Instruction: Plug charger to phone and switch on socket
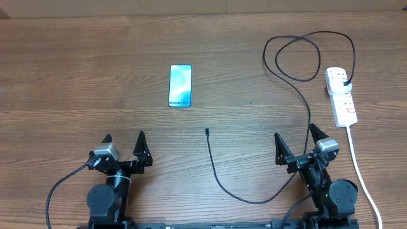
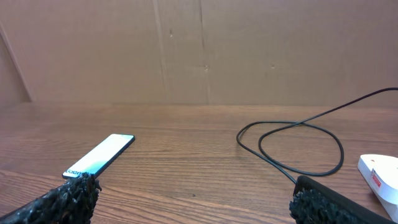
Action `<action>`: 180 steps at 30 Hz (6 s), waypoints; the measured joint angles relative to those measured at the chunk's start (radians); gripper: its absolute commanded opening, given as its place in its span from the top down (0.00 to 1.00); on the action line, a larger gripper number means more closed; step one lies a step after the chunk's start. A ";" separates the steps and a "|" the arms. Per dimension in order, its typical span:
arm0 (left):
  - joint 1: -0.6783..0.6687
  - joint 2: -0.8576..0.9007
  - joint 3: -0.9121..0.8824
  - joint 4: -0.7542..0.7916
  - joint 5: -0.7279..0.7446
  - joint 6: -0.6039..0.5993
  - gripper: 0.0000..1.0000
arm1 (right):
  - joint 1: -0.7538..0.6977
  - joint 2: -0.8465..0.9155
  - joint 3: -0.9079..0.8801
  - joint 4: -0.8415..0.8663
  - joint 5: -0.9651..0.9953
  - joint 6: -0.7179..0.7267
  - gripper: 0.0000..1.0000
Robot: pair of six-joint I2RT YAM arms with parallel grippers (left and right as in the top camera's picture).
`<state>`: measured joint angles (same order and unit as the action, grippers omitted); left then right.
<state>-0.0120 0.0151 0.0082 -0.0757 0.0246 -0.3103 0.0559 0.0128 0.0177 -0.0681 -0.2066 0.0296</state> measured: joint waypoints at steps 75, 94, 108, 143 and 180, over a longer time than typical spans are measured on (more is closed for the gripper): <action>0.000 0.502 0.984 -0.700 0.254 -0.003 0.00 | 0.004 0.000 0.000 0.000 0.000 0.000 0.00; 0.000 1.781 2.106 -1.429 0.314 0.095 0.13 | 0.004 -0.002 0.000 0.000 0.000 0.000 0.00; -0.206 2.205 2.106 -1.331 0.138 0.019 0.00 | 0.004 -0.002 0.000 0.000 0.000 0.000 0.00; -0.292 2.452 2.098 -1.053 -0.031 -0.006 0.10 | 0.004 -0.002 0.000 0.000 0.000 0.000 0.00; -0.195 2.030 2.098 -1.185 0.206 -0.047 0.24 | 0.004 -0.002 0.000 0.060 -0.061 0.023 0.00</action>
<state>-0.2070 2.0453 2.1059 -1.2610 0.2302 -0.3573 0.0597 0.0113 0.0177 -0.0082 -0.2672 0.0528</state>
